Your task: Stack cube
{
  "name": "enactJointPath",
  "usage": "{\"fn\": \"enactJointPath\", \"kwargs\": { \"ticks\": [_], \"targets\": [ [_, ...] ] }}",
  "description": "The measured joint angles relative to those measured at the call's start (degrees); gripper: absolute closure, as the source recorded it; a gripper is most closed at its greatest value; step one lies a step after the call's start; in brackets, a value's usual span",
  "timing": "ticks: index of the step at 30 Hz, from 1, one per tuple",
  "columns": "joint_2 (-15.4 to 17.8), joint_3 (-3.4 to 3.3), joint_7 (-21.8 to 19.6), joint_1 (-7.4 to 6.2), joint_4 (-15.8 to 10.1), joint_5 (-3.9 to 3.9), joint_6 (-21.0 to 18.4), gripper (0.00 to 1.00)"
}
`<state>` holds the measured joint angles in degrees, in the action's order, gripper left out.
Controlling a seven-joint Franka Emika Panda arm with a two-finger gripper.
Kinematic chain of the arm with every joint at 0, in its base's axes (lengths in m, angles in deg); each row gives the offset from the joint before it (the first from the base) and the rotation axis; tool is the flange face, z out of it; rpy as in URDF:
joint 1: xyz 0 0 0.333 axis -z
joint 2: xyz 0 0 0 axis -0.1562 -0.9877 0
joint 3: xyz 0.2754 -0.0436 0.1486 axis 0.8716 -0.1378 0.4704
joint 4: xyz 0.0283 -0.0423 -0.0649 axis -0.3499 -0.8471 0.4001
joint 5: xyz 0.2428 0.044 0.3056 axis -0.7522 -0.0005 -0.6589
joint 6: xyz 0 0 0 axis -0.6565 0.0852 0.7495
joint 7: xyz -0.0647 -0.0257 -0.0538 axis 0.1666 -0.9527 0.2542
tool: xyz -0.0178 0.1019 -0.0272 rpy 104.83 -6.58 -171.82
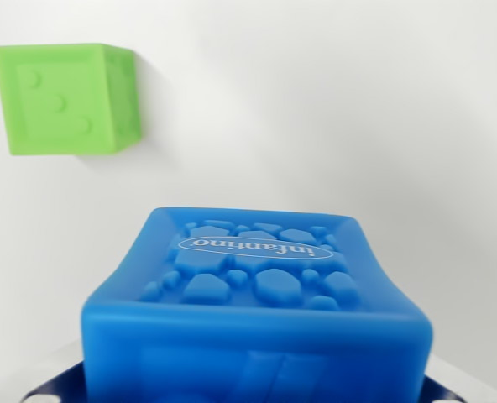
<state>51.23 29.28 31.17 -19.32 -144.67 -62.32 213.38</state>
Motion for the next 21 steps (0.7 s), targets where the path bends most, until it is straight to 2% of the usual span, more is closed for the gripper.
{"fn": "enactJointPath", "kwargs": {
  "ticks": [21],
  "targets": [
    [1.50,0.64,-3.59,-3.62,-0.14,0.03,-1.35,1.00]
  ]
}}
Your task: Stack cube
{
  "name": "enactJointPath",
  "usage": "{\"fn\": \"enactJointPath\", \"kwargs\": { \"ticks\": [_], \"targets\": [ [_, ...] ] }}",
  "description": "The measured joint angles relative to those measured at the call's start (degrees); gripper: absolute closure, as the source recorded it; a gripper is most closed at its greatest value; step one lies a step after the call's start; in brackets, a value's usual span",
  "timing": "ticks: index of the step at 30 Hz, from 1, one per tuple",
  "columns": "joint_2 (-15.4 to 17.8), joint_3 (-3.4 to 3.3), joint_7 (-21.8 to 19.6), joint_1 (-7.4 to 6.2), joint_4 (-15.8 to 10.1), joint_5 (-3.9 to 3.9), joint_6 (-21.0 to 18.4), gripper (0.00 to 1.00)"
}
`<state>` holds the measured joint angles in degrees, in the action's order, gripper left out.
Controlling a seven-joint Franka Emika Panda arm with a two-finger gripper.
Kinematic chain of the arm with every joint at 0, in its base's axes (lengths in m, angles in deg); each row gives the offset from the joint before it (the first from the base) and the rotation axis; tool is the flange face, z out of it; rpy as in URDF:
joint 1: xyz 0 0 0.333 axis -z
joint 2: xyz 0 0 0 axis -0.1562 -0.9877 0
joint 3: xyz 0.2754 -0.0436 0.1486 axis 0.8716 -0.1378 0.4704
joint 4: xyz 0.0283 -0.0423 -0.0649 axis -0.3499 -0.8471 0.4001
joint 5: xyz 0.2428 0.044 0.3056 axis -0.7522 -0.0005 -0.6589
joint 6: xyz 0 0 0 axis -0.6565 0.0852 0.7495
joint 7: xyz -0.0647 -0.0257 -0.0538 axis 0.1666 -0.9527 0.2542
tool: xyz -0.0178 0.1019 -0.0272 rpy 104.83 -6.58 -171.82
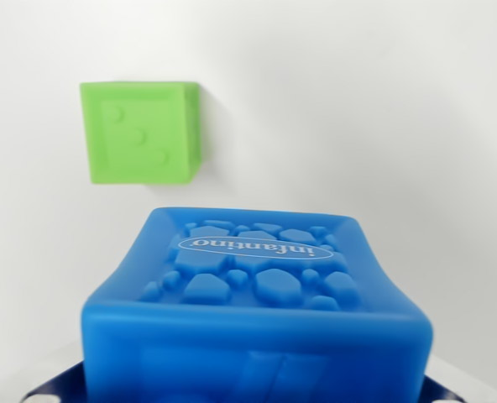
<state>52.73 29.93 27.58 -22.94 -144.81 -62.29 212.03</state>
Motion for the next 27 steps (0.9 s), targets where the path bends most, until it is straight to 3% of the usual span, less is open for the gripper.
{"fn": "enactJointPath", "kwargs": {
  "ticks": [27],
  "targets": [
    [1.26,0.88,-4.32,-4.27,0.61,0.03,-1.92,1.00]
  ]
}}
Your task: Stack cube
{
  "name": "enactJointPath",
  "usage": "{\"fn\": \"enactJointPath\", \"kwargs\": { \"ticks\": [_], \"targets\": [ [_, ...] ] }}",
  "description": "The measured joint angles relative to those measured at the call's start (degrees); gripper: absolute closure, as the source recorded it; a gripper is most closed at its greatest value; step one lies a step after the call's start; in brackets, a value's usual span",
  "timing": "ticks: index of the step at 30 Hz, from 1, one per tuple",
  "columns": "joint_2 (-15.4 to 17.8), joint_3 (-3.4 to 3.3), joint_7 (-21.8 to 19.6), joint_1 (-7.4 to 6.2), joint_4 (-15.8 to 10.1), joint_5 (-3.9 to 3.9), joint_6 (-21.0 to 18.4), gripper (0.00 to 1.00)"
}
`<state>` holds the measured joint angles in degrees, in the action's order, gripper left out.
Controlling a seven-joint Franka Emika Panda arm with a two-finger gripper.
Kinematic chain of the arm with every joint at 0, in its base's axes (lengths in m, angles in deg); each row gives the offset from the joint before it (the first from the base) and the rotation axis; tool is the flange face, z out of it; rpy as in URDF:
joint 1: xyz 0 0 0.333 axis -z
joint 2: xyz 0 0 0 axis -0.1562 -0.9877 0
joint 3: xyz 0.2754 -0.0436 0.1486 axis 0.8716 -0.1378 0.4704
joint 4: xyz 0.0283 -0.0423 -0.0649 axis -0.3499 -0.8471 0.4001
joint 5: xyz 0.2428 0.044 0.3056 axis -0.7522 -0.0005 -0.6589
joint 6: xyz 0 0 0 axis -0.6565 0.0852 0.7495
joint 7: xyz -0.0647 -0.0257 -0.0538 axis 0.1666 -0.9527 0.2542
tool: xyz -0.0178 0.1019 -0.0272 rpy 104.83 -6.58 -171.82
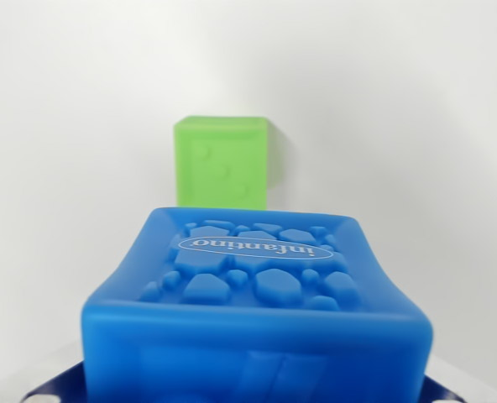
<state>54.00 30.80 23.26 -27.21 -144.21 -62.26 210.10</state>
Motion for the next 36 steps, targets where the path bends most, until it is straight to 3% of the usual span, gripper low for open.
{"fn": "enactJointPath", "kwargs": {
  "ticks": [12,36],
  "targets": [
    [0.05,0.41,-1.59,-1.52,0.40,0.07,-0.45,1.00],
    [-8.48,0.21,-2.34,-1.56,-0.84,1.15,8.92,1.00]
  ]
}}
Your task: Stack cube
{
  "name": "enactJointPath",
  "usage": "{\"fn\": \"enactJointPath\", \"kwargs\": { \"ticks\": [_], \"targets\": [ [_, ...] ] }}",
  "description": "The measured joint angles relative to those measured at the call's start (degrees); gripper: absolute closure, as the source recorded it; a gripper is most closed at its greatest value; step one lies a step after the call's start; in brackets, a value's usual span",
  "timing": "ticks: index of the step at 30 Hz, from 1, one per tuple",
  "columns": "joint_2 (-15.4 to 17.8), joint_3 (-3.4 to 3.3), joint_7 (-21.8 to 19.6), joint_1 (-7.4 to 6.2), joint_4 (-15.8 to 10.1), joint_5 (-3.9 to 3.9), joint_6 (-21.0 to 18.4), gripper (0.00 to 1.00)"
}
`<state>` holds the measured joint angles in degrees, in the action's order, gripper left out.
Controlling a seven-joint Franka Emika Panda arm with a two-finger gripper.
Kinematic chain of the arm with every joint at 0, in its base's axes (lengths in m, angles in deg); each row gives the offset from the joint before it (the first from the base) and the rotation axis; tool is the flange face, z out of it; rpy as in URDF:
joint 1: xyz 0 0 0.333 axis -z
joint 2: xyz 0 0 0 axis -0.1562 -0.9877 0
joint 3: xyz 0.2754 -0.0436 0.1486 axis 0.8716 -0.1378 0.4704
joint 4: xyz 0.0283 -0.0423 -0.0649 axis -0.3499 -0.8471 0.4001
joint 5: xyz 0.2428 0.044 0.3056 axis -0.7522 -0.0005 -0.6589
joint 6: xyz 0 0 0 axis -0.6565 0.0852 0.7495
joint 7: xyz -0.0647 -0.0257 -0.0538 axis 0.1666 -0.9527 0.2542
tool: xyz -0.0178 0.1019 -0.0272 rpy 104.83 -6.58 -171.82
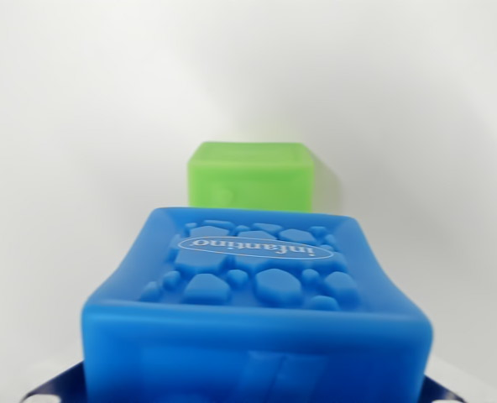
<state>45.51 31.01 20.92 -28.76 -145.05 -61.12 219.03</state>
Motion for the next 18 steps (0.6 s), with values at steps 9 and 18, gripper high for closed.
{"fn": "enactJointPath", "kwargs": {
  "ticks": [9,18],
  "targets": [
    [-2.66,-0.12,-0.26,-0.06,-0.02,0.32,2.68,1.00],
    [-4.83,-0.34,-0.46,-0.25,0.02,0.56,4.80,1.00]
  ]
}}
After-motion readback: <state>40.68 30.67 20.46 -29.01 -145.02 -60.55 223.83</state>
